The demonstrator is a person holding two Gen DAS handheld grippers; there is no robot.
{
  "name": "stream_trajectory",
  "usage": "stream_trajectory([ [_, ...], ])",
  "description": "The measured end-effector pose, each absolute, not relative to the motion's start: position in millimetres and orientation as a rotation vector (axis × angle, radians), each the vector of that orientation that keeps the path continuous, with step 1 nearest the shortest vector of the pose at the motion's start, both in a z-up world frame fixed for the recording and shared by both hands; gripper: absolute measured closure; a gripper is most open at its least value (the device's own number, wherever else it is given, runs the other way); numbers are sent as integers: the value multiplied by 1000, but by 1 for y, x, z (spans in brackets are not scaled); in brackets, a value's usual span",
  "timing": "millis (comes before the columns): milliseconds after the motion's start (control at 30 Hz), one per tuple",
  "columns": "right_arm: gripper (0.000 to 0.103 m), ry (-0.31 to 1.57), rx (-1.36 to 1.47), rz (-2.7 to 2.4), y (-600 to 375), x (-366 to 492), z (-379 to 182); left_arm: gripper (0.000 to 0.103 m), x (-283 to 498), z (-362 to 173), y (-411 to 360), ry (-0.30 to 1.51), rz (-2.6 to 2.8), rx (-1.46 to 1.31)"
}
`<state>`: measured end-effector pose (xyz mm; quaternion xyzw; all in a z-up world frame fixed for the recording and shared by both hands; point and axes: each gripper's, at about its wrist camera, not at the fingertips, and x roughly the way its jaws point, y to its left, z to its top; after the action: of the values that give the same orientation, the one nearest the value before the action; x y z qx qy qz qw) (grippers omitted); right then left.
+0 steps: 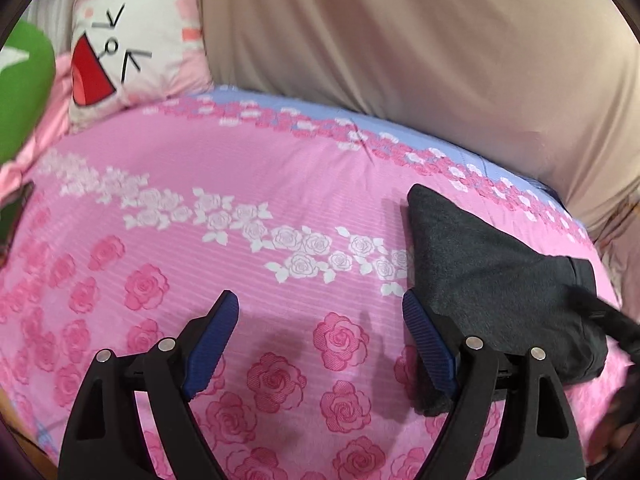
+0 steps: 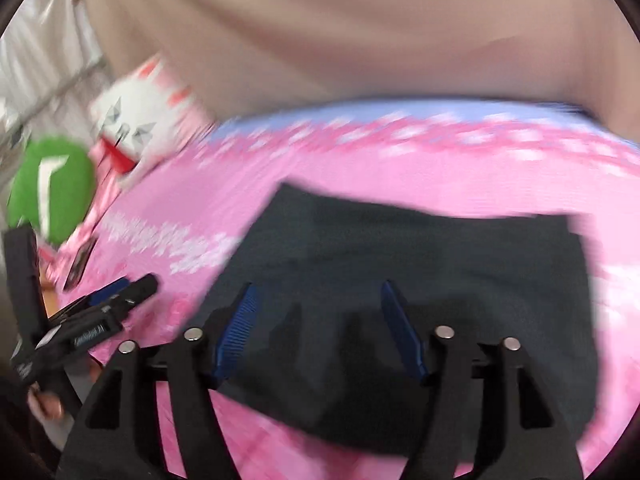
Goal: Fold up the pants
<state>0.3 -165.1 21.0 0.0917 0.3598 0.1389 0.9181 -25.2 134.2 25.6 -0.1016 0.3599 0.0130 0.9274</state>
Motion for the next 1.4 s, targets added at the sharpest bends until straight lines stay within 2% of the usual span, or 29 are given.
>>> stream_trajectory([
  [67,37,749,235,181,-208,-14,18,21,-27,28,128,723,37,-186],
  [133,28,795,294,115,-243,-19,5,21,-27,30,121,719,44,-175],
  [267,27,860,359,172,-251,-10,-22,21,-25,29,106,764,-34,-248],
  [300,34,855,344,198,-245,-5,-28,21,-26,28,104,777,-54,-259],
  [333,46,854,333,208,-240,-1,-30,21,-27,28,101,795,-79,-271],
  [400,83,838,313,225,-232,6,-22,21,-30,28,98,809,-89,-272],
  [567,85,646,229,301,-220,-15,61,21,-39,47,94,758,-66,-252],
  [667,85,666,199,240,-229,-18,52,19,-40,52,90,741,-79,-255],
  [733,82,802,186,146,-240,-7,6,18,-36,47,86,759,-87,-249],
  [767,76,865,188,107,-245,-5,-18,18,-33,43,83,779,-93,-246],
  [800,71,839,217,106,-249,-10,-21,18,-30,39,81,796,-101,-248],
  [933,68,767,299,117,-261,-29,3,18,-17,22,73,894,-164,-286],
  [967,58,754,304,112,-264,-33,8,18,-15,19,72,911,-180,-303],
  [1000,41,740,308,95,-270,-36,12,18,-13,16,71,926,-194,-318],
  [1067,24,743,311,74,-278,-37,12,18,-7,10,69,961,-224,-353],
  [1133,23,779,352,87,-287,-31,4,18,0,4,67,996,-273,-399],
  [1200,17,829,439,123,-296,-25,-10,15,2,2,67,998,-295,-437],
  [1300,17,878,534,208,-294,-21,-27,15,10,1,65,1005,-327,-477],
  [1400,12,872,551,242,-285,-16,-32,13,18,-1,62,1012,-384,-518],
])
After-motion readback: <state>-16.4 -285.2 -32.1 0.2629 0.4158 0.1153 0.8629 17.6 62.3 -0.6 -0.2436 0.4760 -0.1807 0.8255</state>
